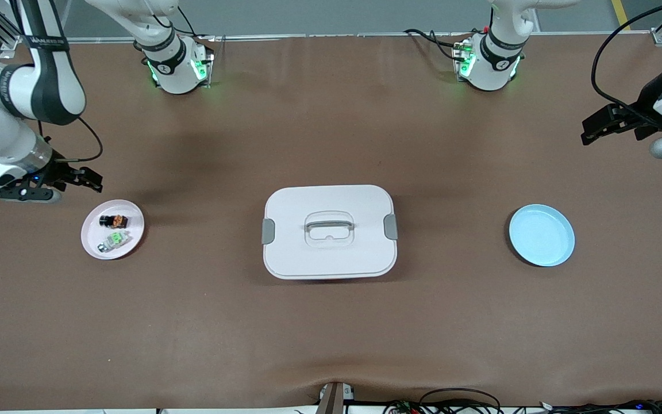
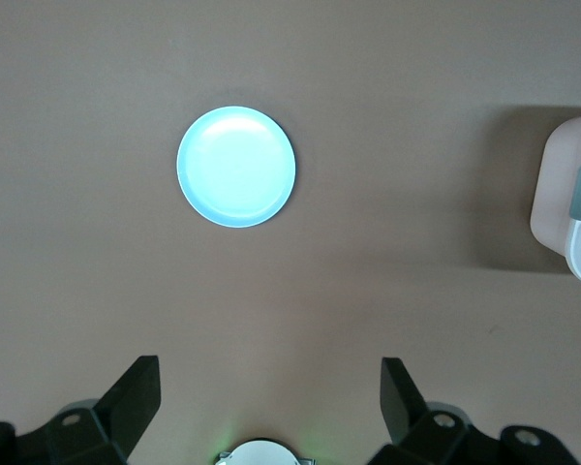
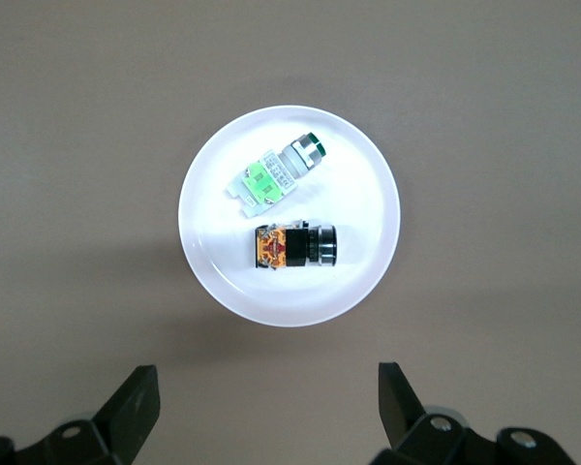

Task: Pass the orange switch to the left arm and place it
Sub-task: 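Reach the right gripper down over the black-and-orange switch on the white plate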

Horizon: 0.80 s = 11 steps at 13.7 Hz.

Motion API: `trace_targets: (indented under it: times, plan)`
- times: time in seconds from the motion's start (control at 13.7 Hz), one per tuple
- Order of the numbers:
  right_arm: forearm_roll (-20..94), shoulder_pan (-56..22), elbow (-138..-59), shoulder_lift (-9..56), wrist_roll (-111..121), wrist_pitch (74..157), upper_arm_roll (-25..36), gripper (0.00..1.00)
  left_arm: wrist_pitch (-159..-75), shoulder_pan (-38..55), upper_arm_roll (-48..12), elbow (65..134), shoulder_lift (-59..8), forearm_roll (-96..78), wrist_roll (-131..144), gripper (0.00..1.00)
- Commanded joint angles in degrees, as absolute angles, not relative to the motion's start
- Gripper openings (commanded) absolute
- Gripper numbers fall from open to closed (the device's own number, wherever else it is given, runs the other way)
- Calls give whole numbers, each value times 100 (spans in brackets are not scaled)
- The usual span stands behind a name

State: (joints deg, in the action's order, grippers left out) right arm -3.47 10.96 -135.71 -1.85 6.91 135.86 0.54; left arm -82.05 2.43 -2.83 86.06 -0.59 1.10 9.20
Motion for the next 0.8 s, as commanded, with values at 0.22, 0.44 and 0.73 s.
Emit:
trace_targets:
  times: [0.22, 0.44, 0.73]
  plan:
    - [-457, 1327, -13860, 376, 738, 14403, 0, 100, -8227, 211, -299, 8561, -79, 88, 922, 100]
    - [-641, 1503, -13852, 1009, 738, 15114, -9, 100, -8227, 193, -290, 8534, -79, 79, 923, 100]
    - [-650, 1521, -13711, 1476, 729, 15389, -9, 100, -8227, 202, -273, 8534, -88, 79, 932, 100]
